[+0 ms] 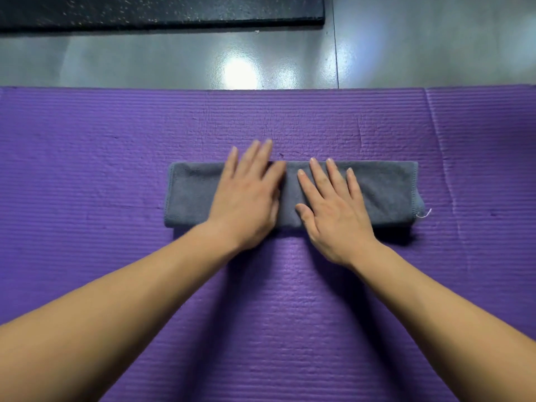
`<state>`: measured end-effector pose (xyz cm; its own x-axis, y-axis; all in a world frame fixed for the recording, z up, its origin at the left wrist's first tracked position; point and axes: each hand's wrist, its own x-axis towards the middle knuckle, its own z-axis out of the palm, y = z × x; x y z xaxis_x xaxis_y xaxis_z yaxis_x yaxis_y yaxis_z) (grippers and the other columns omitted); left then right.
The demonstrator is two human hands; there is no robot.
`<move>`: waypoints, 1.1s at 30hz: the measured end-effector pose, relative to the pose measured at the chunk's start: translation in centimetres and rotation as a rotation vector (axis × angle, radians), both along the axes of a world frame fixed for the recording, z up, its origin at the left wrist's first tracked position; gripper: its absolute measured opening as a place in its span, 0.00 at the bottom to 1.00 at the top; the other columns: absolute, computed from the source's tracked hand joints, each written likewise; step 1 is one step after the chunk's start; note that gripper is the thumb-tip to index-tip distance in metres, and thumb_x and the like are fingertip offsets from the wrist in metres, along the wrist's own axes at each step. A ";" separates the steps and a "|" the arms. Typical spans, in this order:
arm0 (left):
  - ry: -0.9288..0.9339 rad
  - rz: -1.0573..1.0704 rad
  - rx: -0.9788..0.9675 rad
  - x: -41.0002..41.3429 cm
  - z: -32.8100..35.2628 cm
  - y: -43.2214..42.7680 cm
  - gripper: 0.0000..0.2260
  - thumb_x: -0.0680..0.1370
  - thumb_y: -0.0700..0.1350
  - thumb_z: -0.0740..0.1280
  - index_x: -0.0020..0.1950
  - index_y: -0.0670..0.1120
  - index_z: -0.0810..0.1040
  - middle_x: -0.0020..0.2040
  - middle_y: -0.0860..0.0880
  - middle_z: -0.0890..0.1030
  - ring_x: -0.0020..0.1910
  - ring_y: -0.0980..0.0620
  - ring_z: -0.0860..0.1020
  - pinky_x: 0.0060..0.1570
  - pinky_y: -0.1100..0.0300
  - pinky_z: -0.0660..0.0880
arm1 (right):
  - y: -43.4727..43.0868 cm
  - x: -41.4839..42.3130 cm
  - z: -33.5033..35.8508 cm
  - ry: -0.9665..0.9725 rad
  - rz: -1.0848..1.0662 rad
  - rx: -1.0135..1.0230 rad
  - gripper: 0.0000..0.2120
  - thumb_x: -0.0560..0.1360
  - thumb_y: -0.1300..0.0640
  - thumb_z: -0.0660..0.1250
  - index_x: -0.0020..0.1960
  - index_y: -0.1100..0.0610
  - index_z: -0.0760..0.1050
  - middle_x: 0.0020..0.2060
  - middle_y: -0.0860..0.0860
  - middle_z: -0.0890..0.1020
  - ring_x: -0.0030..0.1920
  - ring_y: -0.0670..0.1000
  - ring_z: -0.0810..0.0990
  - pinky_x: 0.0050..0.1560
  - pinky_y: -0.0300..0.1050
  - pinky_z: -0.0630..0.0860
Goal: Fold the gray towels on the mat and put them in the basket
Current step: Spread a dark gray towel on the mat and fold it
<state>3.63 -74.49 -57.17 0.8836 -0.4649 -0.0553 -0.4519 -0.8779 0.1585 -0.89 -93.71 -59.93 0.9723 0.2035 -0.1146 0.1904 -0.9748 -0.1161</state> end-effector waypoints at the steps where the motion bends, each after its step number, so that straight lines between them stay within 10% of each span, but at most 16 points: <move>1: 0.034 -0.038 0.008 -1.0 -0.5 -0.2 0.26 0.79 0.52 0.53 0.77 0.47 0.69 0.81 0.40 0.60 0.80 0.40 0.58 0.78 0.39 0.53 | -0.1 0.0 0.0 0.005 0.016 0.000 0.31 0.81 0.42 0.48 0.80 0.53 0.60 0.81 0.54 0.59 0.81 0.59 0.55 0.79 0.63 0.50; 16: 0.042 0.109 0.192 -0.9 -2.5 9.3 0.32 0.82 0.63 0.48 0.82 0.48 0.57 0.82 0.41 0.55 0.82 0.42 0.53 0.79 0.42 0.50 | -6.0 1.5 0.7 0.059 -0.082 -0.061 0.36 0.80 0.33 0.44 0.82 0.51 0.55 0.81 0.55 0.58 0.81 0.59 0.53 0.80 0.61 0.45; 24: 0.153 0.358 -0.050 -0.9 -2.1 10.1 0.31 0.81 0.61 0.49 0.82 0.50 0.58 0.83 0.42 0.51 0.82 0.41 0.49 0.79 0.44 0.53 | -8.1 0.5 0.4 0.044 -0.095 -0.092 0.38 0.77 0.31 0.47 0.81 0.51 0.57 0.80 0.56 0.58 0.80 0.62 0.55 0.78 0.66 0.48; 33: 0.134 0.758 -0.272 -2.0 -0.3 10.1 0.32 0.75 0.59 0.71 0.74 0.47 0.67 0.63 0.42 0.75 0.64 0.39 0.72 0.65 0.45 0.70 | -4.5 1.0 2.3 -0.053 -0.016 0.033 0.35 0.74 0.36 0.55 0.74 0.55 0.69 0.77 0.57 0.66 0.77 0.61 0.62 0.76 0.68 0.53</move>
